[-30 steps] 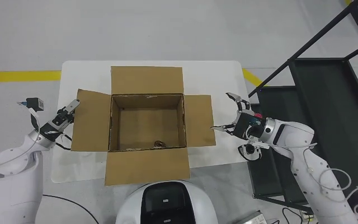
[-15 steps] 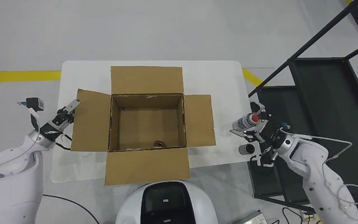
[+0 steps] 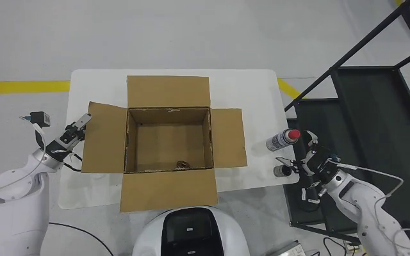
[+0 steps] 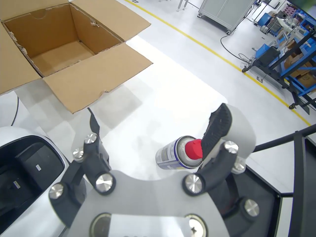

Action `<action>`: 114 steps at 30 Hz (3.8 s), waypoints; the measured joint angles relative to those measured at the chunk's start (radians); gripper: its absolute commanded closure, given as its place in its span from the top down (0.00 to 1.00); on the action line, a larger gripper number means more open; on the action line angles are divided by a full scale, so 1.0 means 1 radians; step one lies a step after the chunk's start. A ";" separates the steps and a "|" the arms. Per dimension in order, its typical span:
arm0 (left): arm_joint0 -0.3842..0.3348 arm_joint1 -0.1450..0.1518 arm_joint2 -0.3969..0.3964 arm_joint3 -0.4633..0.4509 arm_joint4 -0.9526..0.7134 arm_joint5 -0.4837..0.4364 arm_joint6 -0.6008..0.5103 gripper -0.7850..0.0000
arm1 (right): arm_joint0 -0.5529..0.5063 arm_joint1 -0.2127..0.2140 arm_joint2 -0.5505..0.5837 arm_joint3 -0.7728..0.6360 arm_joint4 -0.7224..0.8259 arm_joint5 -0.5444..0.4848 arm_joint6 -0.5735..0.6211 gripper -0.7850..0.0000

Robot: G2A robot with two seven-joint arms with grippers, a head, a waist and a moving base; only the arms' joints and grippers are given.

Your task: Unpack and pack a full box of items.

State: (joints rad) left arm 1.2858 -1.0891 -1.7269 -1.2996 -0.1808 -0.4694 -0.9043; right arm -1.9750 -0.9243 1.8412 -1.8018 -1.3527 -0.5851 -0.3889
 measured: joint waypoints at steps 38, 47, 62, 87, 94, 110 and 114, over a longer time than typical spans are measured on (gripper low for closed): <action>0.000 0.000 0.000 0.000 0.000 0.000 0.000 1.00 | 0.128 -0.038 -0.181 0.469 -0.006 0.040 0.034 1.00; 0.000 0.000 0.000 0.000 0.000 0.000 0.000 1.00 | 0.145 -0.046 -0.223 0.529 -0.018 0.046 0.022 1.00; 0.000 0.000 0.000 0.000 0.000 0.000 0.000 1.00 | 0.232 -0.058 -0.285 0.616 -0.051 0.069 0.016 0.86; 0.000 0.000 0.000 0.000 0.000 0.000 0.000 1.00 | 0.268 -0.066 -0.308 0.683 -0.056 0.073 -0.038 0.00; 0.000 0.000 0.000 0.000 0.000 0.000 0.000 1.00 | 0.213 -0.053 -0.265 0.589 -0.080 0.012 -0.078 0.00; 0.000 0.000 0.000 0.000 0.000 0.000 0.000 1.00 | 0.034 -0.021 -0.107 -0.001 -0.145 -0.110 0.026 0.00; 0.000 0.000 0.000 0.000 0.000 0.000 0.000 1.00 | 0.075 -0.021 -0.110 -0.063 -0.122 -0.112 0.097 0.00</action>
State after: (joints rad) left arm 1.2858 -1.0891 -1.7269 -1.2996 -0.1808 -0.4694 -0.9043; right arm -1.9003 -0.9450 1.7314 -1.8643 -1.4750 -0.6969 -0.2923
